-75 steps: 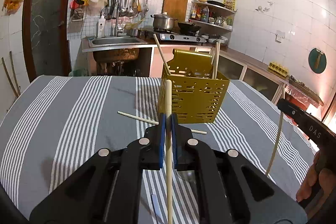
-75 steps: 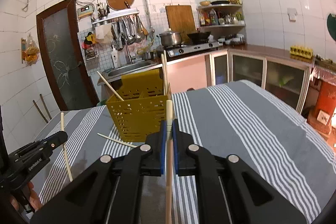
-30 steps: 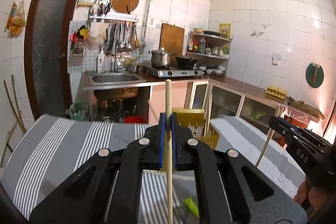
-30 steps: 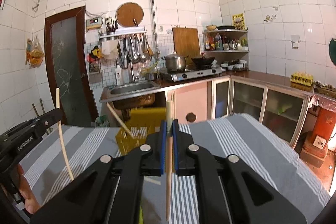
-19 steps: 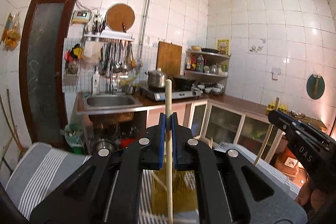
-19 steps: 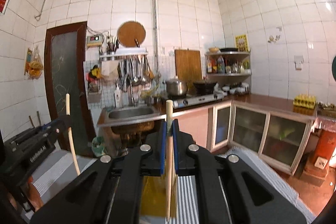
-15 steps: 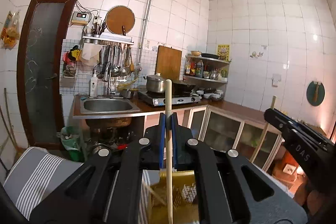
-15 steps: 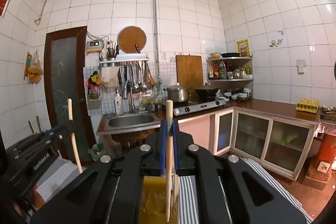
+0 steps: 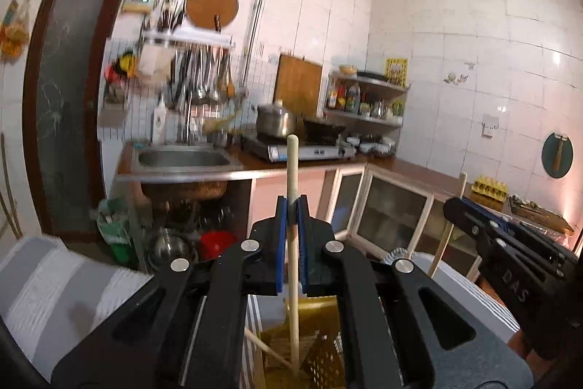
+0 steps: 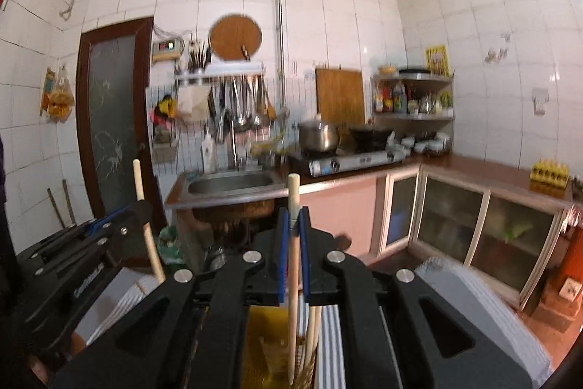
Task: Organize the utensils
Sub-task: 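Lower both chopsticks into the yellow holder and open both tools, then withdraw both open tools from the holder toward the fork and spoons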
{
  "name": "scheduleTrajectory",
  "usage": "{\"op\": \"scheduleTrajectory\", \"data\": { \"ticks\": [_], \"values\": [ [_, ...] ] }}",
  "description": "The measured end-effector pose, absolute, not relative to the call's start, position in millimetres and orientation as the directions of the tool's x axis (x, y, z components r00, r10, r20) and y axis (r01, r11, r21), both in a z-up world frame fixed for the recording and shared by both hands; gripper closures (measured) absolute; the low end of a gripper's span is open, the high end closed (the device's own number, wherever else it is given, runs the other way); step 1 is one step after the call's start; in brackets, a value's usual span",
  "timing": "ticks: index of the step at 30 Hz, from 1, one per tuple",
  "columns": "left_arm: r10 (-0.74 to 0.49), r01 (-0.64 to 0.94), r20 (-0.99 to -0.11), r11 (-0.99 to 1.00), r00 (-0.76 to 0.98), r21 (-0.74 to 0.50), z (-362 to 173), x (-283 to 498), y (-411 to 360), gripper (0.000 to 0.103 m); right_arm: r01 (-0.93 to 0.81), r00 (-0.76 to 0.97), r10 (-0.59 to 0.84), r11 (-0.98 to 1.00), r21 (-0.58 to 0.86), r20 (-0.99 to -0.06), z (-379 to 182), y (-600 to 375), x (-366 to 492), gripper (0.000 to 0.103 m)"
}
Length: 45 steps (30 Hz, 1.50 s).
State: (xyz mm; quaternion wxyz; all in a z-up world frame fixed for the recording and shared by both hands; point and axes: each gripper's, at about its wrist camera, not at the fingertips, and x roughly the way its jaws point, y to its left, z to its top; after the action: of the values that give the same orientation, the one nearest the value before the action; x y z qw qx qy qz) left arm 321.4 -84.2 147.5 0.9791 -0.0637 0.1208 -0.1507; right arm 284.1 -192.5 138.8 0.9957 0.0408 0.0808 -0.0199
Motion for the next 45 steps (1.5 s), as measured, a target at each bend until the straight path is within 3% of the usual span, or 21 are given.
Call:
{"op": "scheduleTrajectory", "data": {
  "ticks": [10, 20, 22, 24, 25, 26, 27, 31, 33, 35, 45],
  "values": [
    [-0.307, 0.269, -0.274, 0.949, 0.912, -0.167, 122, 337, -80, 0.099, 0.048, 0.963, -0.025, 0.996, 0.081, -0.269, 91, -200, 294, 0.097],
    [-0.288, 0.252, -0.394, 0.957, 0.873, -0.141, 83, 331, -74, 0.097, 0.035, 0.935, 0.000, 0.995, 0.092, -0.356, 72, -202, 296, 0.096],
    [-0.305, 0.265, -0.409, 0.952, 0.860, -0.153, 84, 327, -71, 0.093, 0.040, 0.933, -0.008, 0.996, 0.080, -0.359, 74, -201, 291, 0.088],
    [-0.327, 0.287, -0.423, 0.945, 0.845, -0.159, 91, 318, -67, 0.077, 0.051, 0.936, -0.020, 0.996, 0.079, -0.351, 80, -203, 281, 0.047],
    [-0.311, 0.276, -0.420, 0.950, 0.853, -0.144, 95, 311, -65, 0.069, 0.057, 0.942, -0.027, 0.995, 0.081, -0.335, 84, -204, 273, 0.047],
    [-0.290, 0.260, -0.413, 0.957, 0.863, -0.129, 99, 304, -64, 0.050, 0.066, 0.946, -0.039, 0.995, 0.073, -0.323, 89, -205, 265, 0.047],
    [-0.273, 0.247, -0.395, 0.962, 0.877, -0.116, 105, 293, -61, 0.038, 0.072, 0.946, -0.047, 0.995, 0.067, -0.322, 93, -205, 260, 0.046],
    [-0.268, 0.244, -0.390, 0.963, 0.881, -0.110, 117, 265, -49, 0.024, 0.098, 0.941, -0.070, 0.993, 0.068, -0.331, 99, -208, 233, 0.041],
    [-0.258, 0.228, -0.397, 0.966, 0.881, -0.122, 119, 251, -39, 0.009, 0.106, 0.937, -0.075, 0.992, 0.072, -0.340, 97, -209, 220, 0.038],
    [-0.240, 0.204, -0.406, 0.970, 0.882, -0.131, 118, 238, -28, 0.005, 0.113, 0.932, -0.081, 0.991, 0.070, -0.352, 91, -208, 205, 0.036],
    [-0.149, 0.104, -0.541, 0.988, 0.828, -0.114, 72, 193, 9, 0.005, 0.082, 0.884, -0.047, 0.995, 0.054, -0.465, 31, -181, 162, 0.035]
  ]
}}
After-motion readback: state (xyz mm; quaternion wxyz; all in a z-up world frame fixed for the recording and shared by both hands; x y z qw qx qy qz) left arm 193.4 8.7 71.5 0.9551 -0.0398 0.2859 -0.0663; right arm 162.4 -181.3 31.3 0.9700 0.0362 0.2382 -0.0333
